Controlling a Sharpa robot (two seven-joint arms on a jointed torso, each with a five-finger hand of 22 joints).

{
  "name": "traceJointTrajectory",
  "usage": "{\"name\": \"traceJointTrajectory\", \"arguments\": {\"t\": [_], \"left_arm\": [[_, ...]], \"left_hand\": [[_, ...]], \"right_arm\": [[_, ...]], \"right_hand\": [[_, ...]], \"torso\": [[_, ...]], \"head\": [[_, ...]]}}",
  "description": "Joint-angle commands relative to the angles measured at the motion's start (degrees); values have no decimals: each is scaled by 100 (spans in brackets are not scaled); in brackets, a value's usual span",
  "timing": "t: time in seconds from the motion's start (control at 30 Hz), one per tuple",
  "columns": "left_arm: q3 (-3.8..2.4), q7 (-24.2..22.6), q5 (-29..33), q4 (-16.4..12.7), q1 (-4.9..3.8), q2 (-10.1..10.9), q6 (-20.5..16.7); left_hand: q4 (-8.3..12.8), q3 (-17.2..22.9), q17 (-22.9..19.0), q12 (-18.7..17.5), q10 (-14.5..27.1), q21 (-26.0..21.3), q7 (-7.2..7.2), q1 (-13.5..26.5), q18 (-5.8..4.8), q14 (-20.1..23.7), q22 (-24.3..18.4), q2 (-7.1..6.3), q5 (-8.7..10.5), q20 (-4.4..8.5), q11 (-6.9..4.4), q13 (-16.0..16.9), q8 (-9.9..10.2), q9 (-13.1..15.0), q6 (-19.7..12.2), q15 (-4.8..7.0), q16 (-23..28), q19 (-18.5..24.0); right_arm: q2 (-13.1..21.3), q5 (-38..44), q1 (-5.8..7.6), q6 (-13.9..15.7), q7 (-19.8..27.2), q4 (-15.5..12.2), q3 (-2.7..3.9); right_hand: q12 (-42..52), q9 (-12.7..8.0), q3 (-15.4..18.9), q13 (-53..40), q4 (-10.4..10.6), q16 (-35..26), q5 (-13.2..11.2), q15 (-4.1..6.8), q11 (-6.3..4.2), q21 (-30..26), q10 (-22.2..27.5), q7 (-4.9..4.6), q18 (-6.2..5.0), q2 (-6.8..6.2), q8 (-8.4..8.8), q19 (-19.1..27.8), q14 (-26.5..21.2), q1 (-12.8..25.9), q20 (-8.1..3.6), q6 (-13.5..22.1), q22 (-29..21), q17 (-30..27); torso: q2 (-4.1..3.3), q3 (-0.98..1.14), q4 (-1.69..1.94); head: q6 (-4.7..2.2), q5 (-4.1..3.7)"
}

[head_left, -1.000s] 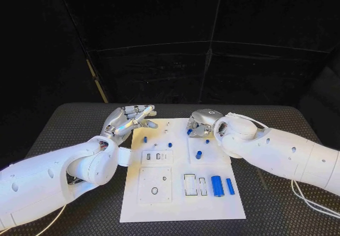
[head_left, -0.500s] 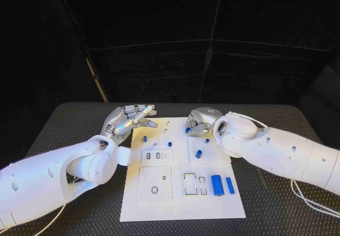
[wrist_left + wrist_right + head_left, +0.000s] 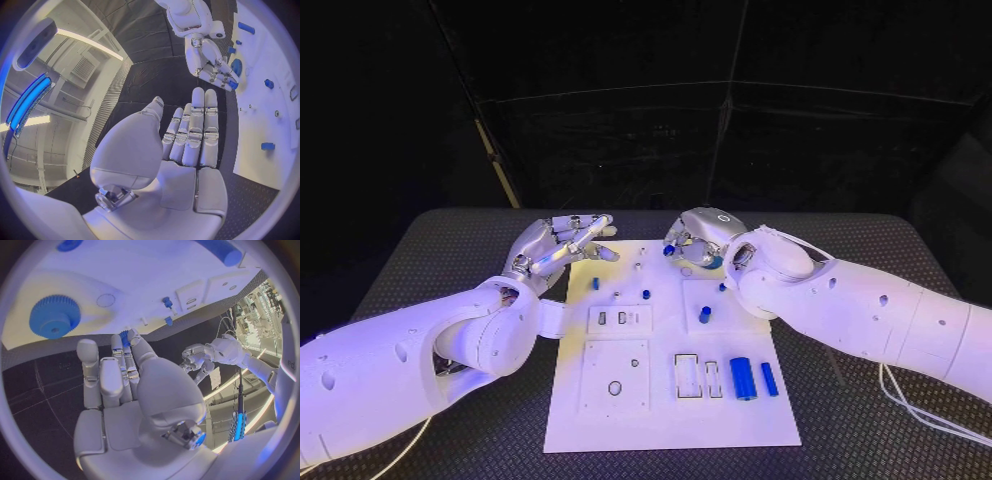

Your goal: Assemble the parts on the task board

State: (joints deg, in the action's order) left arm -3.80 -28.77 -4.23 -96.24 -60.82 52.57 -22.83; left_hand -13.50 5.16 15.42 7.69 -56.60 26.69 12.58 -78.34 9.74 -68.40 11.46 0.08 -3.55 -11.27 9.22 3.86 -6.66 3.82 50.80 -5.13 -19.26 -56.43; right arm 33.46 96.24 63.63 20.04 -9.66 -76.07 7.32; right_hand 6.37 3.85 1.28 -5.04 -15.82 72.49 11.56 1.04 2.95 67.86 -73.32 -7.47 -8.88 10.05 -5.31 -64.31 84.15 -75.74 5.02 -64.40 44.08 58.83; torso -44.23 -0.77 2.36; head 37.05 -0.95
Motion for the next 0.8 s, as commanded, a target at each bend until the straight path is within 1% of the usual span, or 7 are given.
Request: {"name": "traceJointTrajectory", "arguments": {"t": [0.03,0.2,0.3,0.33,0.43,0.57,0.8], "left_arm": [[-7,-17,-29,-1,-7,-2,70],[-7,-14,-29,2,-7,-18,79],[-7,-12,-29,4,-7,-27,84],[-7,-11,-29,5,-7,-29,86],[-8,-8,-29,9,-8,-33,88],[-8,-6,-29,12,-8,-37,92],[-10,-4,-29,16,-9,-39,97]], "left_hand": [[-10,-37,13,-36,14,32,51,-21,64,29,-2,60,11,-11,30,-9,25,-6,-22,-28,32,4],[-10,-37,13,-36,14,32,51,-21,64,29,-2,60,11,-11,30,-9,25,-6,-22,-28,32,4],[-10,-37,13,-36,14,32,51,-21,64,29,-2,60,11,-11,30,-9,25,-6,-22,-28,32,4],[-10,-37,13,-36,14,32,51,-21,64,29,-2,60,11,-11,30,-9,25,-6,-22,-28,32,4],[-10,-39,17,-39,13,33,51,-22,63,30,-2,62,11,-12,31,-9,28,-6,-22,-29,33,4],[-14,-41,21,-41,13,33,52,-18,63,31,-3,65,12,-13,32,-9,30,-6,-22,-30,33,5],[-14,-41,21,-41,13,33,52,-18,63,31,-3,65,12,-13,32,-9,30,-6,-22,-30,33,5]], "right_arm": [[-161,-85,47,271,69,177,5],[-482,-138,112,159,123,544,5],[-604,-190,132,68,166,683,4],[-642,-201,137,33,181,722,4],[-727,-220,148,-44,212,803,4],[-807,-232,158,-128,230,878,4],[-902,-238,167,-229,239,985,3]], "right_hand": [[-23,7,-47,6,10,25,-45,41,6,24,-22,22,42,-12,17,-29,140,84,-19,-55,9,8],[-49,2,-99,5,33,41,-145,36,12,38,-8,17,45,-11,41,-26,135,143,-14,-41,21,10],[-64,1,-143,3,42,50,-229,32,16,44,-2,15,44,-4,54,-21,131,167,-12,-35,26,9],[-66,1,-146,3,44,50,-235,31,17,45,-1,14,44,-5,56,-21,130,171,-11,-34,26,8],[-70,0,-154,2,49,51,-251,30,19,46,1,12,44,-6,59,-19,129,181,-10,-32,27,5],[-74,0,-164,2,57,52,-268,28,22,45,2,10,44,-4,63,-15,127,195,-9,-30,23,3],[-83,-1,-181,1,72,50,-292,24,26,48,8,6,45,-4,72,-12,122,220,-5,-23,28,-9]], "torso": [[-12,-6,13],[-18,-9,20],[-24,-12,27],[-23,-9,20],[-23,-5,6],[-27,-12,11],[-31,-7,8]], "head": [[7,6],[28,14],[41,25],[45,33],[59,62],[76,70],[86,80]]}}
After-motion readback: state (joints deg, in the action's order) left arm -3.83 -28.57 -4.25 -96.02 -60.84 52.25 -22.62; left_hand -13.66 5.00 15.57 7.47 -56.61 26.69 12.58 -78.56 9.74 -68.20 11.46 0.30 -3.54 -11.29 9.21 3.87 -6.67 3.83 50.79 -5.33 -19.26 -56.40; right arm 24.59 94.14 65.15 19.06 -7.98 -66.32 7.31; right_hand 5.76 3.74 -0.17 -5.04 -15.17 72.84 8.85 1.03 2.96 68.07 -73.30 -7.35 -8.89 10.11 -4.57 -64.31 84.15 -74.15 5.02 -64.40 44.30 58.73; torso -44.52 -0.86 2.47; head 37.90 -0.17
